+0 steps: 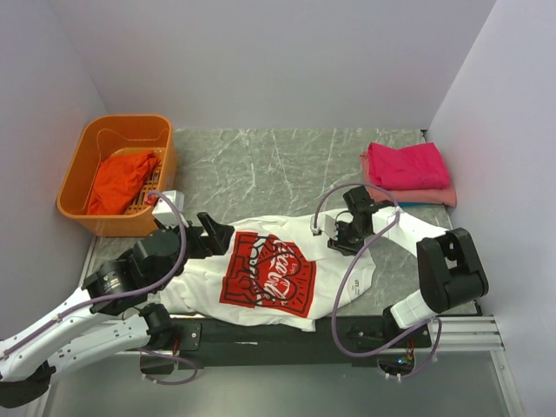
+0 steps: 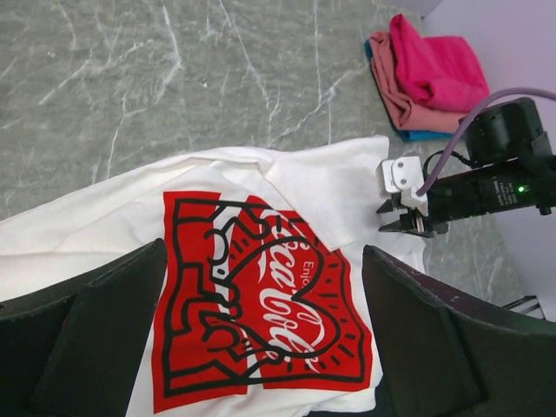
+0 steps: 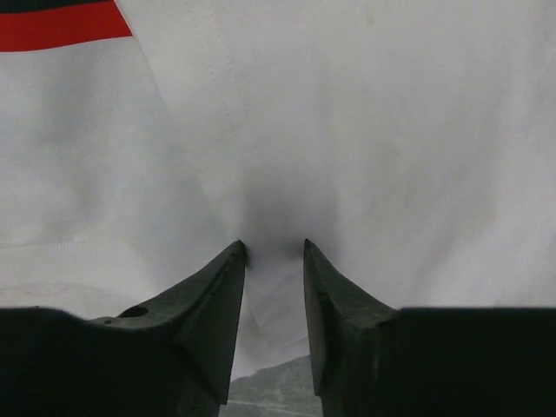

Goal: Fold and stack the t-shirts
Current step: Flatten the tshirt out

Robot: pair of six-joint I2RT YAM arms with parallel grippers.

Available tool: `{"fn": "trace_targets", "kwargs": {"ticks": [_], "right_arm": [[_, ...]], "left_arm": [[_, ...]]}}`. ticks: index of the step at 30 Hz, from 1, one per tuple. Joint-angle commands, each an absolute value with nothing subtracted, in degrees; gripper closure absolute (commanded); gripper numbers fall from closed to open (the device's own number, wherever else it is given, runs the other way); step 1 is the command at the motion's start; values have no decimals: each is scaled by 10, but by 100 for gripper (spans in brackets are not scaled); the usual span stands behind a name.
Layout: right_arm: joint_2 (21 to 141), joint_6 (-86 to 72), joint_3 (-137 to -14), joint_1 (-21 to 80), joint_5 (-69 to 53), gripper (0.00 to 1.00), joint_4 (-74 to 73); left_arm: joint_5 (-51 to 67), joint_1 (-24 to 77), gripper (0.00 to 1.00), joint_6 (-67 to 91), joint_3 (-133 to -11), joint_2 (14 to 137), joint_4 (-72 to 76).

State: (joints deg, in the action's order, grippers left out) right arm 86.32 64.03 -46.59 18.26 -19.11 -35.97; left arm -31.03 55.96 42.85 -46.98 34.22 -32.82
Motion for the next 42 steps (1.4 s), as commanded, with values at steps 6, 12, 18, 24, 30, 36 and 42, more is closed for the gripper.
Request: {"fn": "trace_targets", "kwargs": {"ticks": [6,12,18,24,30,36,42], "right_arm": [[823,618,-510,186,-218,83,-395],[802,576,-570,186,-215,95,-403],[934,464,-763,185,-110,100,-305],[1205,240,-1136,185,65,47,-225],[1256,215,-1245,179,124,23,-279],[1054,299,-936,140,-79,23,-299],[899,349,-710,105,-226,25,-383]], "left_arm": [[-326,561,0,421,-445,319,-291],[-331,561,1,416,-442,323,-284],[-346,561,1,401,-445,329,-275],[-357,561,1,414,-452,326,-289],[-355,558,1,427,-437,309,-294],[-350,557,0,401,-421,333,-252],[-323,552,1,377,-408,394,-214]]}}
